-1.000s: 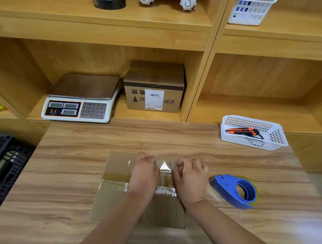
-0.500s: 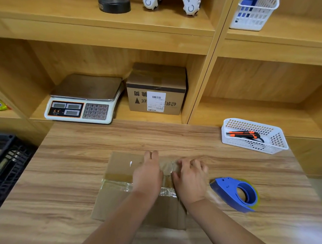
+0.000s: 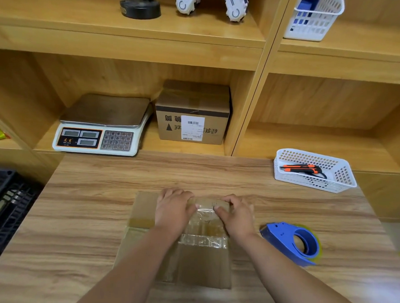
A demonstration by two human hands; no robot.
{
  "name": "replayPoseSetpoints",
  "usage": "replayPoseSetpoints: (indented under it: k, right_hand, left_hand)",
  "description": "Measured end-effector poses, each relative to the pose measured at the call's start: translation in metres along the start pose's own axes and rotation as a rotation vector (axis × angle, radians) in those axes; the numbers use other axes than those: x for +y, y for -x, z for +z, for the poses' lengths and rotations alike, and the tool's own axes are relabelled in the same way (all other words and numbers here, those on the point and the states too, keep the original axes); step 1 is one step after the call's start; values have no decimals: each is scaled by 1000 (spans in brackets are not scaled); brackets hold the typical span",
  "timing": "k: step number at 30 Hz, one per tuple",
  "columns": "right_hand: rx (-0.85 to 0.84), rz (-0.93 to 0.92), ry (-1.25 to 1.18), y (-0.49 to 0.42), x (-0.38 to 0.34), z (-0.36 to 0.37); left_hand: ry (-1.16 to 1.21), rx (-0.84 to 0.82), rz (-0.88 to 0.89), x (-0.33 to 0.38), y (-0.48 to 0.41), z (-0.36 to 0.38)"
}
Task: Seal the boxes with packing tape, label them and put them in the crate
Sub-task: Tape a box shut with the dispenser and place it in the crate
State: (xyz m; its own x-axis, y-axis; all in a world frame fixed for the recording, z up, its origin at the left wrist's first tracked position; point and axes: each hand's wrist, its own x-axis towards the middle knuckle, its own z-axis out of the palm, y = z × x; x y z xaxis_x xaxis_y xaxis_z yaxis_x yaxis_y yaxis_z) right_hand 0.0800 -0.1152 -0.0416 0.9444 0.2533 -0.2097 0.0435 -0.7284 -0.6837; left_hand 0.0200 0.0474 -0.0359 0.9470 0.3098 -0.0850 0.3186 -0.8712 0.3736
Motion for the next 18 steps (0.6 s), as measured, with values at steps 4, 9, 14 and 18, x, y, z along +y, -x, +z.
replayPoseSetpoints:
  k: [4, 9, 14, 18]
  right_hand:
    - [31, 92, -126, -8, -1, 0]
    - [11, 101, 4, -13, 1, 6]
    - [11, 10, 75, -14, 0, 9]
    - [-28, -3, 85, -13, 5, 5]
  left_hand:
    - [49, 39, 4, 0, -4, 3]
    - [26, 91, -17, -1, -1, 6]
    - [-122, -18, -8, 1, -1, 5]
    - [-139, -77, 4, 2, 0, 2]
